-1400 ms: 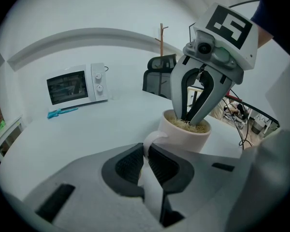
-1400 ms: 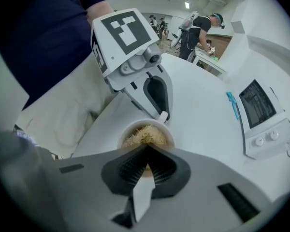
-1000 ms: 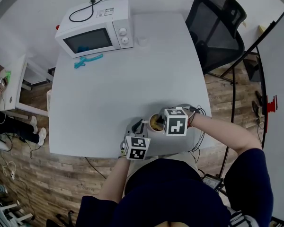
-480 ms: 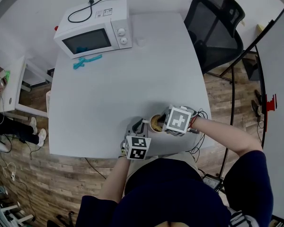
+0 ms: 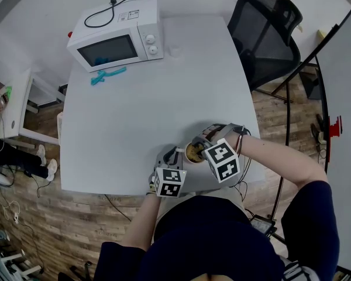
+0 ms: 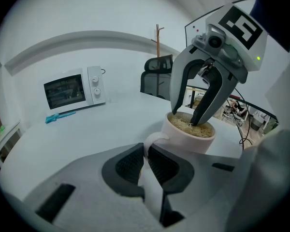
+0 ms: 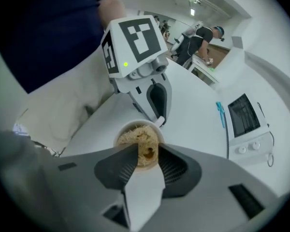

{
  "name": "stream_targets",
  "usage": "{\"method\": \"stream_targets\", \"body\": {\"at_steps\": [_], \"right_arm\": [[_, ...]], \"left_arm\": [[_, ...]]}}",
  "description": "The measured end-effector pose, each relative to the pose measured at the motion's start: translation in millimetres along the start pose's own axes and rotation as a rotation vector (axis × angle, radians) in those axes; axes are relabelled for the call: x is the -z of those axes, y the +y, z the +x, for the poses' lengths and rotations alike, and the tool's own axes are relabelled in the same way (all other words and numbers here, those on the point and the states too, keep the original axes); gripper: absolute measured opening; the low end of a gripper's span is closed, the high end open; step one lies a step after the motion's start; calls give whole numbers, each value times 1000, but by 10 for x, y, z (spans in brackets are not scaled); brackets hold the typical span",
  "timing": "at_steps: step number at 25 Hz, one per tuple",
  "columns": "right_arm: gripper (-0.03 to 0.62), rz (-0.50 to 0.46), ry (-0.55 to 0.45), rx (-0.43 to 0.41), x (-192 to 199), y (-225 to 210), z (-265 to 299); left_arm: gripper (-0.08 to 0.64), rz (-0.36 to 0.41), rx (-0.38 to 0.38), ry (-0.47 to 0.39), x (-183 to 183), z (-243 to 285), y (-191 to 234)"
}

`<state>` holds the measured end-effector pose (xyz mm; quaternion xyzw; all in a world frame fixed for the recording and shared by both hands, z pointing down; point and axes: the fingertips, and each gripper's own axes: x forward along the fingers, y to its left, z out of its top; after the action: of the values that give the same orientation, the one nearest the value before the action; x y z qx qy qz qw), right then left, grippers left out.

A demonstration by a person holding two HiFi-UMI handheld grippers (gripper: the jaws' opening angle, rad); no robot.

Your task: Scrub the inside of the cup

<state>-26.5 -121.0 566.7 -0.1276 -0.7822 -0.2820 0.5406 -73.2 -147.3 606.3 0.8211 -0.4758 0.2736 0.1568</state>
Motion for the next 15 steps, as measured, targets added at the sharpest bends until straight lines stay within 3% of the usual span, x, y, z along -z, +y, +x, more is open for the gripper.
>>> {"method": "stream_targets", "body": {"at_steps": [9,15], "right_arm": [[141,-123,-8,-72,-106,29,37],[136,-128,-20,-92,-131,61,118]], "left_arm": [[41,-1,0,3,-4,6,-10],[41,-14,-4,12,12,9,16]]}}
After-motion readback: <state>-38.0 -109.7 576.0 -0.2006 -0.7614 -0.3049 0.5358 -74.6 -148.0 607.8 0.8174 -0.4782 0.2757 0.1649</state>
